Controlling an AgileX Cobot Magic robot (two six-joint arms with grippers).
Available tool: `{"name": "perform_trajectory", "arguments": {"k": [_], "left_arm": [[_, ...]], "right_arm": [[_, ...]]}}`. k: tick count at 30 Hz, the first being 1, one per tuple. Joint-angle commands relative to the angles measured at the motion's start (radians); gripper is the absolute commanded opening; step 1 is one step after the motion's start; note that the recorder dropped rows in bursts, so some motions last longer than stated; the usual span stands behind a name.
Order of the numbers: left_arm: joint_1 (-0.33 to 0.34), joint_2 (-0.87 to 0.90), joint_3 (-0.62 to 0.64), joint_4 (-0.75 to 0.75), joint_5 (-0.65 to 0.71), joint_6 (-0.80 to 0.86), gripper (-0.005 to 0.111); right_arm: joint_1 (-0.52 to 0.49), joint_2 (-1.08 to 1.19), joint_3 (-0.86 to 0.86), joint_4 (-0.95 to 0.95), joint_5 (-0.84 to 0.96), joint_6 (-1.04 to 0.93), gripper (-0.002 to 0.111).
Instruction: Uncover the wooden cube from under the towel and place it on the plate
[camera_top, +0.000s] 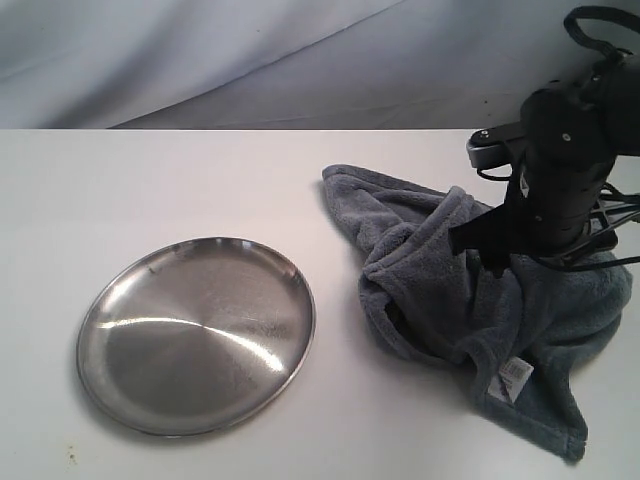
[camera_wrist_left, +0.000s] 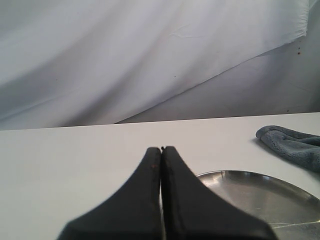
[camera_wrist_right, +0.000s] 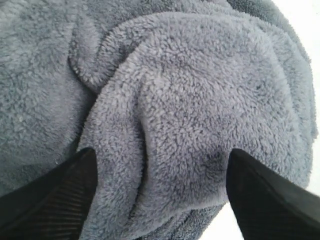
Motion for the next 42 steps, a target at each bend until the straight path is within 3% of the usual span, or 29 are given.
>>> {"name": "perform_trajectory", "arguments": {"k": [1, 5, 19, 32, 42], "left_arm": [[-0.005, -0.004, 0.004, -0.002, -0.002, -0.003, 0.0], [-0.005, -0.004, 0.004, -0.002, -0.002, -0.003, 0.0], [-0.005, -0.004, 0.004, -0.002, -0.002, -0.003, 0.0], [-0.005, -0.004, 0.004, -0.002, -0.002, -0.003, 0.0], [-0.005, -0.004, 0.004, -0.002, -0.002, -0.003, 0.0]], "right_arm": [[-0.008, 0.029, -0.007, -0.025, -0.006, -0.007, 0.066], [-0.008, 0.039, -0.007, -0.03, -0.006, 0.003, 0.059], [-0.008, 0.039, -0.007, -0.039, -0.004, 0.02, 0.0], [0.001, 0.022, -0.007, -0.027, 0.004, 0.013, 0.0], [0.001, -0.137, -0.007, 0.017, -0.017, -0.039, 0.0]]}}
